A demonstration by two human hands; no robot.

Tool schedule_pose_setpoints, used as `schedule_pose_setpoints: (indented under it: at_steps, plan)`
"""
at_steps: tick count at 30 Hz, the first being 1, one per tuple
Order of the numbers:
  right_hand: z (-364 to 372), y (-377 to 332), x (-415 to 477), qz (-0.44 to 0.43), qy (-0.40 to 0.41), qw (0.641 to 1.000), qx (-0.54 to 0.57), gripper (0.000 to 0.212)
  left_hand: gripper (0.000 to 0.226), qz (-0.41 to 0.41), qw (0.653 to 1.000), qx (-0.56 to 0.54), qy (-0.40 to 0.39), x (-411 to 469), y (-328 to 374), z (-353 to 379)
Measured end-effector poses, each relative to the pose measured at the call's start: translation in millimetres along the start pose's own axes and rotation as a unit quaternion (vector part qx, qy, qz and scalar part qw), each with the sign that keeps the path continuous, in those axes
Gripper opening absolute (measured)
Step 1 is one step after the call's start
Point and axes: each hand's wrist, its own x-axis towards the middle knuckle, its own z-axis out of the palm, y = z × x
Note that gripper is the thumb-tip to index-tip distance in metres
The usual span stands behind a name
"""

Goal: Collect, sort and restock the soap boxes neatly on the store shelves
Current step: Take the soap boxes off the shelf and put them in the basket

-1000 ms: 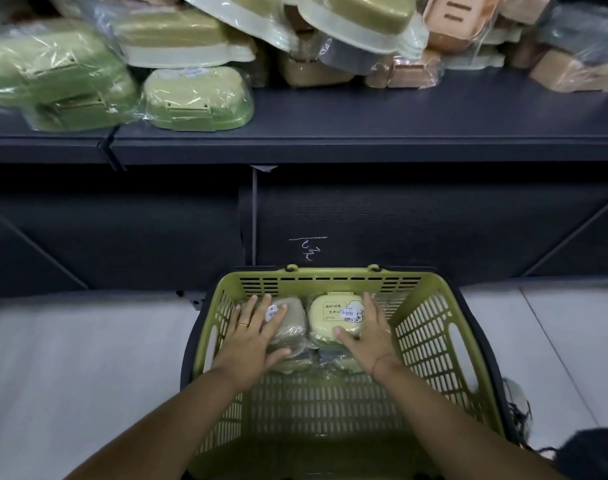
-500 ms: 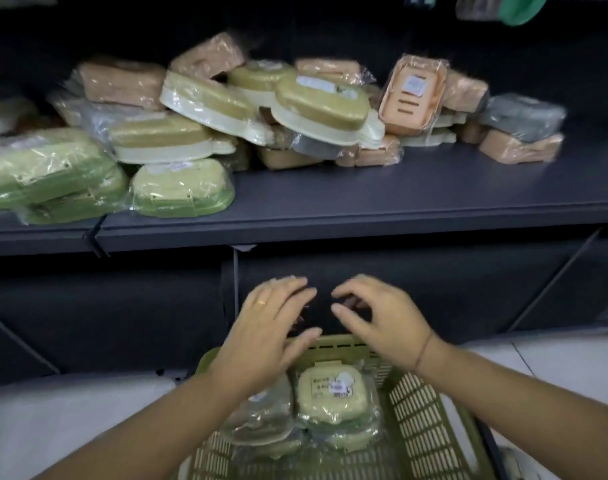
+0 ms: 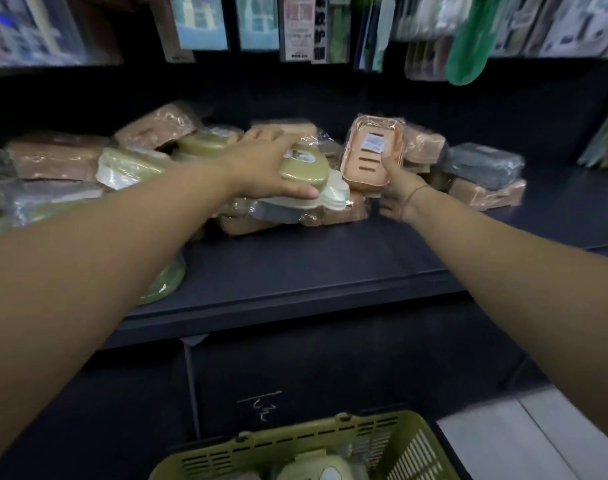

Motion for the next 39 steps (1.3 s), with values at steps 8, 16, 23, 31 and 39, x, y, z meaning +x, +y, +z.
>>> schedule_pose_setpoints:
  at_steps: [8,16,23,31,39]
  plan:
    - [-10,7,-22,-0.077,0.020,0.991,0.111,0.025,0.112,0.016,0.992,-0.006,0.126,-35,6,20]
    - [-67,36,-118,-0.341,0.069,0.862,-0.368,0.039,0.118,-0.030,0.985,-0.049,0.165,-161,20,58]
    - [-72,37,-122,-0.239,-0.091,0.791,-0.556,0.078,0.120,-0.078,0.984,-0.059,0.148,-201,13,58]
    - [-51,29,-117,-0.169,-0.068,0.790,-0.586,0.093,0.120,-0.074,0.986,-0.065,0.133,-236,19,63]
    - [-47,85,-255,-0.284,-0.147,0.733,-0.601,0.105,0.115,-0.026,0.986,-0.167,0.002,-353,35,123]
